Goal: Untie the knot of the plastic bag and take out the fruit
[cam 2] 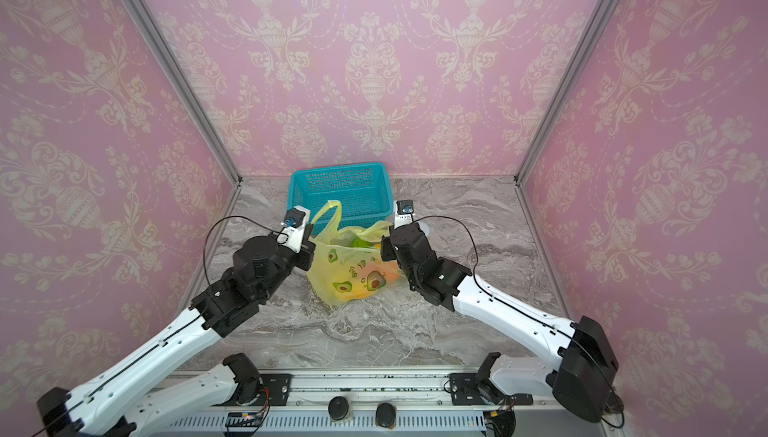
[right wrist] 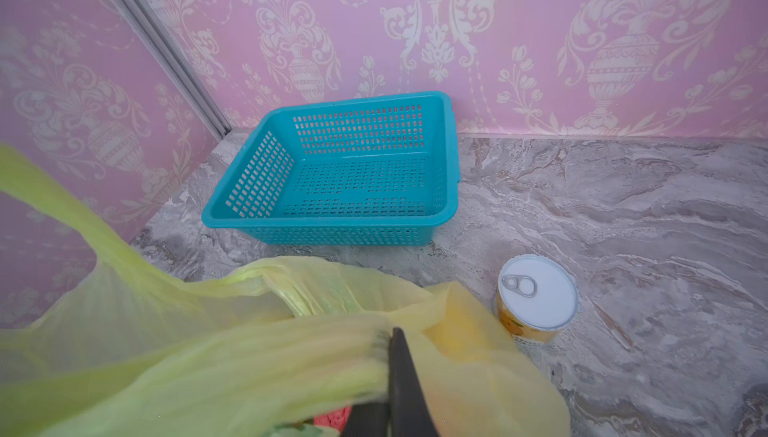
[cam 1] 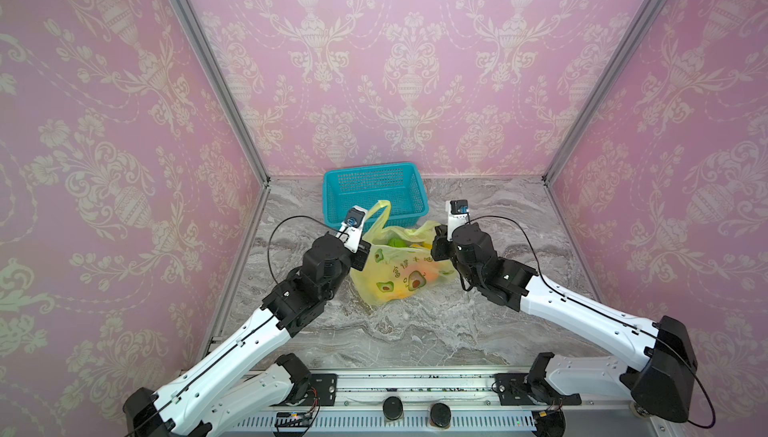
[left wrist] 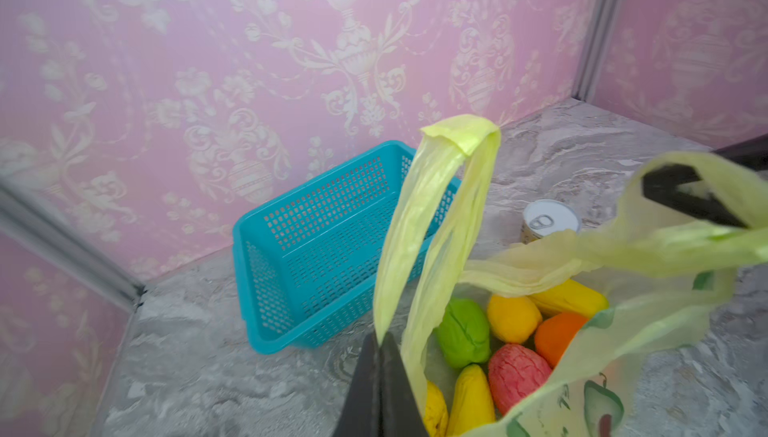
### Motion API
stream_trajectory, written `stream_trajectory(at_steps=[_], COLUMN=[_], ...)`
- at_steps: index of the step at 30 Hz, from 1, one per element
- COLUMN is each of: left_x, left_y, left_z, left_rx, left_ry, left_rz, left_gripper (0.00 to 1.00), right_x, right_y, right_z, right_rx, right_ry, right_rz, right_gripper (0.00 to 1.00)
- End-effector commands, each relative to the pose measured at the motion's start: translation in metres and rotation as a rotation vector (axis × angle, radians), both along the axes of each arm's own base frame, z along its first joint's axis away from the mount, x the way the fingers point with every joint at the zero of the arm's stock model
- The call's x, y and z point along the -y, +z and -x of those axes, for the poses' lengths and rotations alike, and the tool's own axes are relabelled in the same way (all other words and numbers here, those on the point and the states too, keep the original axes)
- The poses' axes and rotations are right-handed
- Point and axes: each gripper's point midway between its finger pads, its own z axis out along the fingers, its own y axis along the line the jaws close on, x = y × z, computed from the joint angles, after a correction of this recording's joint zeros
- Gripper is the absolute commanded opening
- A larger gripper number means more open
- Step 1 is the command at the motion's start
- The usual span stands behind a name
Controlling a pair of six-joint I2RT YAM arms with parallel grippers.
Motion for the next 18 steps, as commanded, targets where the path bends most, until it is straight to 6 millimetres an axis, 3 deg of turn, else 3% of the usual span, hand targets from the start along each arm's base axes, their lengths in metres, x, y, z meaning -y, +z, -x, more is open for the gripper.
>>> stream_trajectory(at_steps=[1, 5, 6, 8, 11, 13, 18], left_x=[-0.035, -0.042, -0.040, -0.038, -0.033, -0.033, -0.024], left_y=[-0.008, -0.012, -0.028, -0.037, -0.041, -0.034, 0.038], left_z=[0.018, 0.036, 0.038, 0.041, 0.043, 0.043, 0.042], left_rx=[-0.032, -0.024, -0.051, -0.071, -0.095, -0.103, -0.036], left_ry=[0.077, 0.056, 0.044, 0.030, 0.000, -0.007, -0.065], left_rz=[0.059, 0.105, 0.102, 0.110, 0.102, 0.081, 0.040], left_gripper=[0.00, 0.00, 0.00, 0.12, 0.37, 0.53, 0.65], right_x=[0.020, 0.015, 0.011, 0.004, -0.005, -0.008, -0.006], right_y=[0.011, -0.003, -0.008, -0.016, -0.025, -0.025, -0.027], right_z=[0.002, 0.009, 0.011, 0.015, 0.024, 0.029, 0.036], right_rx=[0.014, -0.046, -0.066, -0.103, -0.127, -0.117, -0.111], right_ry=[-0.112, -0.087, -0.067, -0.041, 0.004, 0.020, 0.009], right_rz=[-0.145, -0.218, -0.230, -0.256, -0.259, -0.231, -0.190], right_gripper=[0.00, 0.00, 0.00, 0.00, 0.00, 0.00, 0.00])
